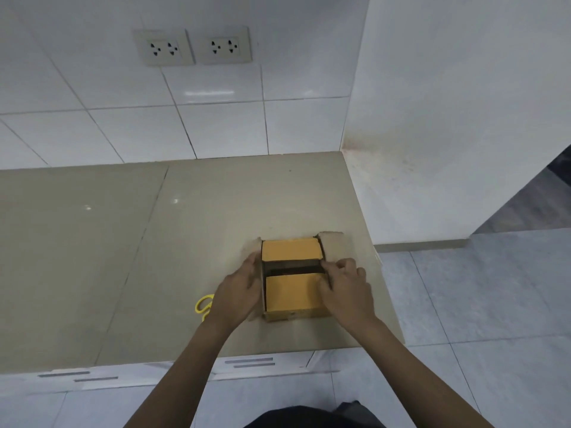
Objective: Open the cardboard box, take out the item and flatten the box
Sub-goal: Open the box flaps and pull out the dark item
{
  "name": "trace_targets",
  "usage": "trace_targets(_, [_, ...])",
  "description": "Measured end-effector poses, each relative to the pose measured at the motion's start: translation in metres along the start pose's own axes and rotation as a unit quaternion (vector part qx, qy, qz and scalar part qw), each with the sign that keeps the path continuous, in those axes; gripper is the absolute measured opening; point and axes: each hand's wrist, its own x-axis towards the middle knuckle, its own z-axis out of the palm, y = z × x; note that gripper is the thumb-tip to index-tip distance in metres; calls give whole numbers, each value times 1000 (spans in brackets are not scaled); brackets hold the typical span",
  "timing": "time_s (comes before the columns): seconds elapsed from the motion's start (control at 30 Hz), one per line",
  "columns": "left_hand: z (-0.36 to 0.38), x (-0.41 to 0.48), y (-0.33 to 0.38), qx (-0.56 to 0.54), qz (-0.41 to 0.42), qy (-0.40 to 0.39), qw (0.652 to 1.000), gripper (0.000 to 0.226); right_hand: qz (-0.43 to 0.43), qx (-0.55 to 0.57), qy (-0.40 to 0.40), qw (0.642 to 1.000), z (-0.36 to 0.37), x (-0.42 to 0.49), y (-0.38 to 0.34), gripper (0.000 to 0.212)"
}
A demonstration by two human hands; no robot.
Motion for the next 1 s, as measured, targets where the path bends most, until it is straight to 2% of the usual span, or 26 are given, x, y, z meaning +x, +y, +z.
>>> trace_targets(0.07, [1,3,5,-125,-68,-36,989,43,24,57,-27,998,0,1,-4,34])
trace_targets(0.13, [-1,5,12,-209,-116,-37,970,42,38,163,-24,986,-4,0,-6,30])
trace_targets(0.2, [-6,7,19,-233,-143,-50,961,58,64,284,2,957,-10,-1,-4,36])
trace_targets(0.3, [-14,6,26,-222,-83,-167,957,95,108,380,-18,918,-15,-7,4,57])
trace_targets(0.37, [-11,2,26,-85,-52,-234,967,128,84,358,-48,929,-15,-9,9,56])
trace_targets(0.4, [-6,-1,25,6,-55,-243,968,141,53,314,-58,946,-15,-8,10,49])
trace_targets(0.47, [8,-6,22,109,-56,-223,967,148,-30,168,-73,983,-14,-2,9,31])
trace_targets(0.53, [19,-10,20,118,-44,-173,977,143,-106,29,-52,993,-14,8,6,20])
trace_targets(0.6, [23,-12,19,101,-26,-124,987,138,-153,-21,-1,988,-16,21,2,39])
trace_targets(0.7, [23,-13,16,62,-17,-99,993,139,-161,-38,24,986,-13,46,-3,59])
trace_targets(0.8, [26,-14,14,48,-17,-95,994,138,-129,-74,-56,987,-1,69,-2,69])
trace_targets(0.87, [27,-13,12,18,-19,-96,995,136,-115,-56,-87,988,8,74,0,75])
trace_targets(0.93, [28,-10,11,-1,-24,-96,995,135,-125,-23,-62,990,13,74,2,74])
trace_targets(1.0, [29,-5,12,-2,-28,-90,996,134,-139,-33,-46,989,14,75,4,65])
